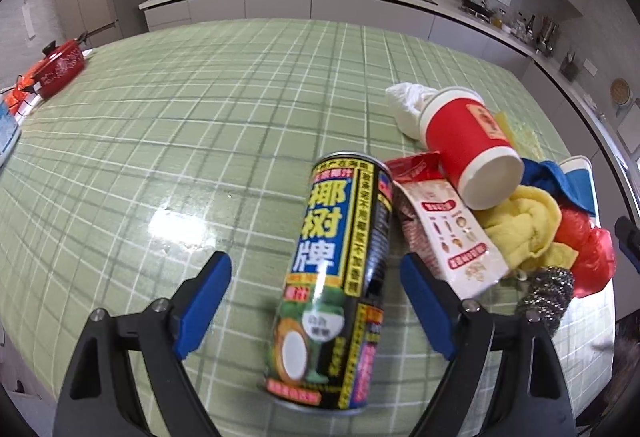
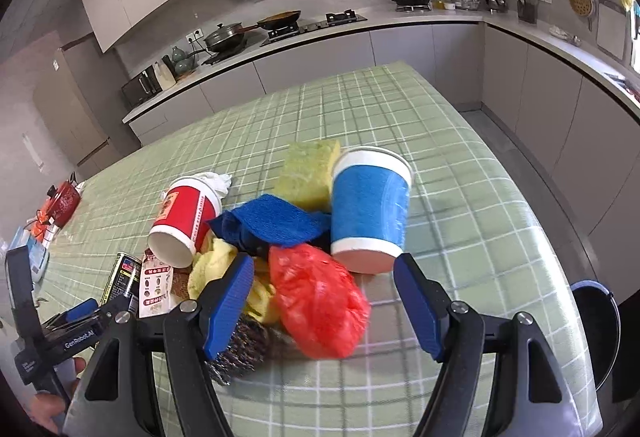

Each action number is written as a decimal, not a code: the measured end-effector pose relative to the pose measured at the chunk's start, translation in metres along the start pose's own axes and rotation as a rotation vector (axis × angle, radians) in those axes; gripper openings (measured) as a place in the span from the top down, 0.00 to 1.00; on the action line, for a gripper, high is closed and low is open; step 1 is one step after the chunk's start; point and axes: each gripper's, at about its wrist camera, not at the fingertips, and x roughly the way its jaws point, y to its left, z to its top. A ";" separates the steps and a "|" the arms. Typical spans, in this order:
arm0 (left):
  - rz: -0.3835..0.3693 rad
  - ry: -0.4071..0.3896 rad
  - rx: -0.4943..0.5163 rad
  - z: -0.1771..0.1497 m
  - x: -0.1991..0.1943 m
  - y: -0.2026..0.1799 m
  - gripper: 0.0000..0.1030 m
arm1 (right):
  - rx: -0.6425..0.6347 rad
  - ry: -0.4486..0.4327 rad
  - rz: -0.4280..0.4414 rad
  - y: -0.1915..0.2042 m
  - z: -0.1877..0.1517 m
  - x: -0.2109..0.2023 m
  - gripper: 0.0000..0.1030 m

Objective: Collect trash
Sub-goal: 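Grasp the coconut juice can with the left tool while the right tool grasps the blue paper cup, then carry the coconut can and blue cup to the black bin and release both, then return both open tools to the remaining trash on the table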

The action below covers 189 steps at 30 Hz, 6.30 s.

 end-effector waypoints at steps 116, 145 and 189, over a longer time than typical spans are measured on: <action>-0.393 0.087 0.353 -0.152 -0.018 -0.490 0.47 | 0.199 0.256 -0.121 -0.474 -0.122 -0.062 0.42; -0.327 0.000 0.315 -0.120 -0.106 -0.453 0.32 | 0.208 0.062 -0.097 -0.435 -0.067 -0.124 0.28; 0.028 -0.045 -0.073 -0.019 -0.053 -0.073 0.26 | -0.082 0.054 0.153 -0.044 0.004 -0.008 0.28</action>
